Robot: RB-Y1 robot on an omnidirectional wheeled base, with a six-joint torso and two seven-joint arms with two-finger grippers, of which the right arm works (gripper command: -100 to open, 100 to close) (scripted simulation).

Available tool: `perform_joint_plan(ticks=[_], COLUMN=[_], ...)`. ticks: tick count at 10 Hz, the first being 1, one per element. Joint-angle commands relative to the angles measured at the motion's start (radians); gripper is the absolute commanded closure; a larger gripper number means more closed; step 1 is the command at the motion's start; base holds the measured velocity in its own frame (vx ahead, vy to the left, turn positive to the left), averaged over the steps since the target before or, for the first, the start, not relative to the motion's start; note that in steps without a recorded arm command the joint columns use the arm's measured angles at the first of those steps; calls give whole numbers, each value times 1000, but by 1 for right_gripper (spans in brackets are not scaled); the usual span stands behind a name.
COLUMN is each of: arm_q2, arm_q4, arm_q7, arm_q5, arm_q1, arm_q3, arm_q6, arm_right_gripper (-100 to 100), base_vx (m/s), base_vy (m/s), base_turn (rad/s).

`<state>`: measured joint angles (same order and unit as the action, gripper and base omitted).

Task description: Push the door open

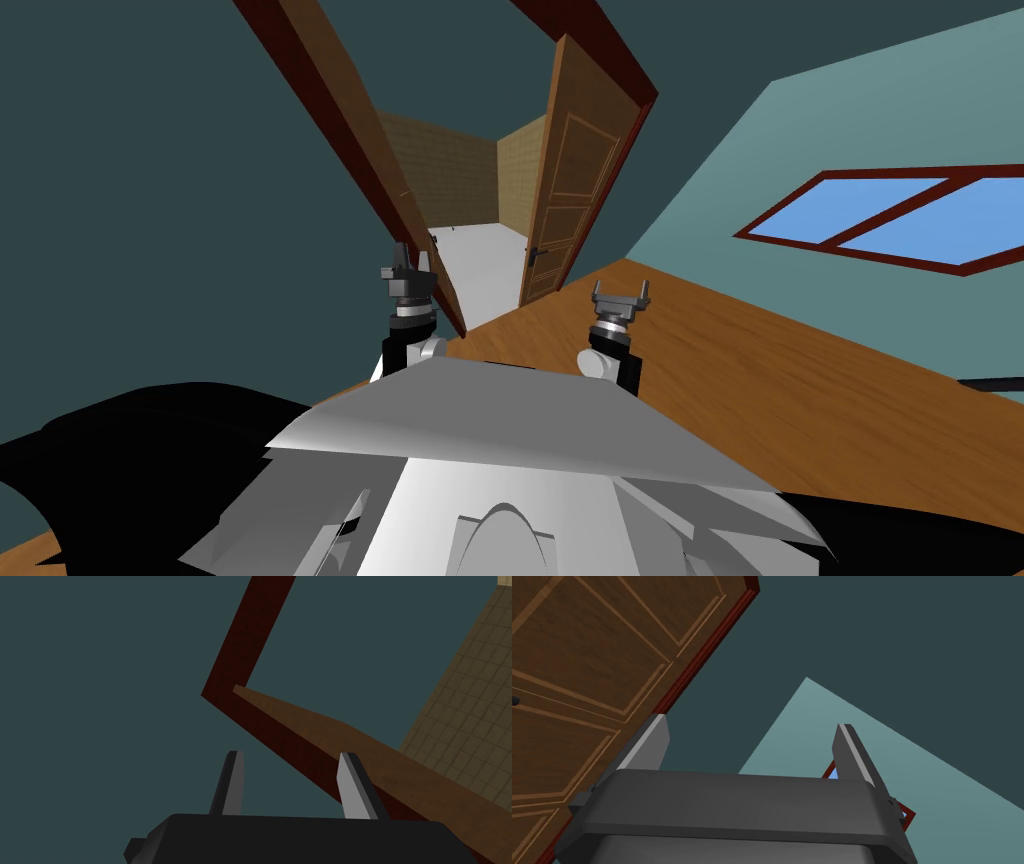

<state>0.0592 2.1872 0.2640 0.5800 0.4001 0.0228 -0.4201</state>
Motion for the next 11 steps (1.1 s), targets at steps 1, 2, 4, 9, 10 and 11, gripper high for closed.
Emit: perform_joint_plan(ticks=[1, 2, 4, 9, 10, 11], arm_q2=[1, 1, 7, 15, 18, 18], arm_q4=[-7, -7, -29, -62, -73, -73], arm_q7=[44, 44, 105, 199, 229, 231], arm_q5=[50, 61, 128, 260, 289, 304], arm_q1=[-1, -1, -10, -22, -26, -26], arm_q3=[10, 10, 20, 35, 40, 40], arm_q6=[18, 18, 37, 66, 75, 75], arm_right_gripper=[-100, -100, -100, -100, -100, -100], base_vx=[105, 55, 39, 60, 68, 56], base_vy=[-50, -34, -48, -43, -41, -29], base_turn=[63, 17, 48, 31, 68, 26])
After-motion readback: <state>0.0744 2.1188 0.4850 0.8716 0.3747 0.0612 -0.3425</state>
